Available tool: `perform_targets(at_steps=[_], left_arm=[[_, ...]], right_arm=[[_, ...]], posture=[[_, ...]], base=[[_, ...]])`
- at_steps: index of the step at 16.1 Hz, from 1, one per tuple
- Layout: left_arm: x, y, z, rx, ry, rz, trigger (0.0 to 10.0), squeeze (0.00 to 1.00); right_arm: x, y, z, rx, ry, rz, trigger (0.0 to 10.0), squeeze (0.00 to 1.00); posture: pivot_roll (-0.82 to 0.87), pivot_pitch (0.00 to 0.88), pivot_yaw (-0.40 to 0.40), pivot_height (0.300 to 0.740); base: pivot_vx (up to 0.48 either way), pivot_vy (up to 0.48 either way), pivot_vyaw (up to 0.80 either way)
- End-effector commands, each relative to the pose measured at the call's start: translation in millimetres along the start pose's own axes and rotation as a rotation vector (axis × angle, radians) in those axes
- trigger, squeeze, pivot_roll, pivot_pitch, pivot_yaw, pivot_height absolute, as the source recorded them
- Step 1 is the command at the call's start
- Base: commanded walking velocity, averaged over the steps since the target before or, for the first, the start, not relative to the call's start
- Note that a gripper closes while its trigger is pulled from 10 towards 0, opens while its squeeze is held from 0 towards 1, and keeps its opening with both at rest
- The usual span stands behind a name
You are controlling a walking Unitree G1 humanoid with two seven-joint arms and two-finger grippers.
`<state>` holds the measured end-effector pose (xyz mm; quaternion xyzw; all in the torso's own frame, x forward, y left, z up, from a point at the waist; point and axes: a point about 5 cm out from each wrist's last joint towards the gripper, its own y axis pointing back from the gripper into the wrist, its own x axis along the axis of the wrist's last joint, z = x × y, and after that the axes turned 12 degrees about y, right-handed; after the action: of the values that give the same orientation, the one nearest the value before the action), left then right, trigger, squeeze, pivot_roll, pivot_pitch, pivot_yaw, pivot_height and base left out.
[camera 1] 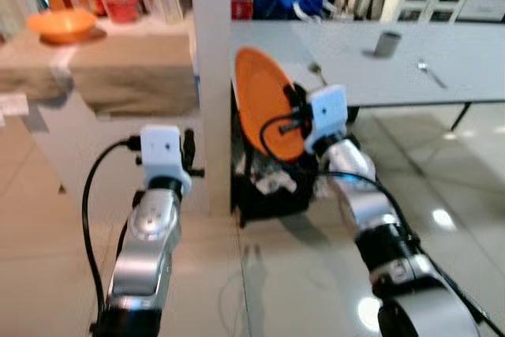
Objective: Setting the table
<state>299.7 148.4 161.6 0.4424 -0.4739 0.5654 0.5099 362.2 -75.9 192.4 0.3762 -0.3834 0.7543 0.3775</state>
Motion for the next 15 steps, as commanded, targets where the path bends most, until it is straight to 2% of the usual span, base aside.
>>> perform_targets(at_steps=[1,10,12,14,15], left_arm=[[0.9,-0.9,-4.6,0.023,-0.011,0.004,10.0,0.0],[-1.2,0.3,-6.8,0.025,-0.008,-0.004,10.0,0.0],[-2.2,0.2,-6.9,0.026,-0.024,-0.013,10.0,0.0],[-2.1,-0.1,-6.7,0.023,-0.026,-0.014,10.0,0.0],[-2.0,-0.5,-6.8,0.022,-0.027,-0.015,10.0,0.0]], right_arm=[[14.0,-5.5,-4.9,0.016,0.004,0.061,0.0,0.0],[10.2,-3.4,-5.6,0.01,0.007,0.046,0.0,0.0],[10.5,-4.2,-8.3,0.028,0.031,0.052,0.0,0.0],[9.4,-4.1,-6.6,0.013,0.009,0.044,0.0,0.0],[8.9,-3.9,-4.8,0.001,-0.009,0.04,0.0,0.0]], posture=[[0.01,0.0,-0.022,0.74],[0.02,0.0,-0.02,0.74],[0.02,0.0,-0.019,0.74],[0.02,0.0,-0.018,0.74],[0.02,0.0,-0.017,0.74]], base=[[0.461,0.0,0.0],[0.462,0.0,0.0],[0.0,0.0,0.8],[0.0,0.0,0.8],[0.0,0.0,0.0]])
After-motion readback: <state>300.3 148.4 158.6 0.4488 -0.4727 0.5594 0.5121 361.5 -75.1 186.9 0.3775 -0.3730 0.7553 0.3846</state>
